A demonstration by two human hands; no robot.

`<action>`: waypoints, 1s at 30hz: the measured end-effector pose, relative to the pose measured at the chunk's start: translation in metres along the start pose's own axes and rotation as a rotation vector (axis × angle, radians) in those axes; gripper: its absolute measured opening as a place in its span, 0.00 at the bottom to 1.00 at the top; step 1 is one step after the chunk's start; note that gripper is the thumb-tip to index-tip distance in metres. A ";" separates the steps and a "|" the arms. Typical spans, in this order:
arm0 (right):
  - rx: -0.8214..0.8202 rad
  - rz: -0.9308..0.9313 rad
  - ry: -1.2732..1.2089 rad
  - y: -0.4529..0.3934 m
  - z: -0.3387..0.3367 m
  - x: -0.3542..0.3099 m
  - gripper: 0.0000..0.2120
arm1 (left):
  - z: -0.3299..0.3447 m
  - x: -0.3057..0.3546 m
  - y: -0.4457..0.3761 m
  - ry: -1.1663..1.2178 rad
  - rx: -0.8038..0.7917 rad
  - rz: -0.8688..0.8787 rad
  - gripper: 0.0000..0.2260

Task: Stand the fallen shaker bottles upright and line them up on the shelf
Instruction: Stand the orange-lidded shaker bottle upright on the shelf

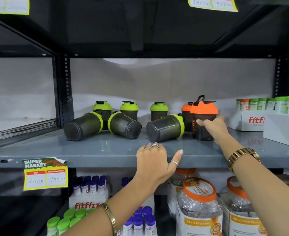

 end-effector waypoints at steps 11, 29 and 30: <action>0.243 -0.446 0.843 -0.008 0.003 -0.075 0.43 | 0.001 -0.001 0.000 -0.054 0.009 0.008 0.27; -0.345 -0.251 0.155 -0.041 -0.015 -0.054 0.19 | 0.001 0.000 0.000 -0.007 0.019 0.016 0.26; -0.359 -0.222 0.101 -0.041 -0.014 -0.053 0.20 | 0.001 0.000 0.000 -0.007 0.020 0.019 0.26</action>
Point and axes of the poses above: each hand's wrist, its own y-axis away from the middle knuckle, its own z-axis out of the palm, x = y × z, the point moved 4 cm from there along -y, towards the middle knuckle, and after that the axes turned 13 degrees about -z, right-handed, at the moved point
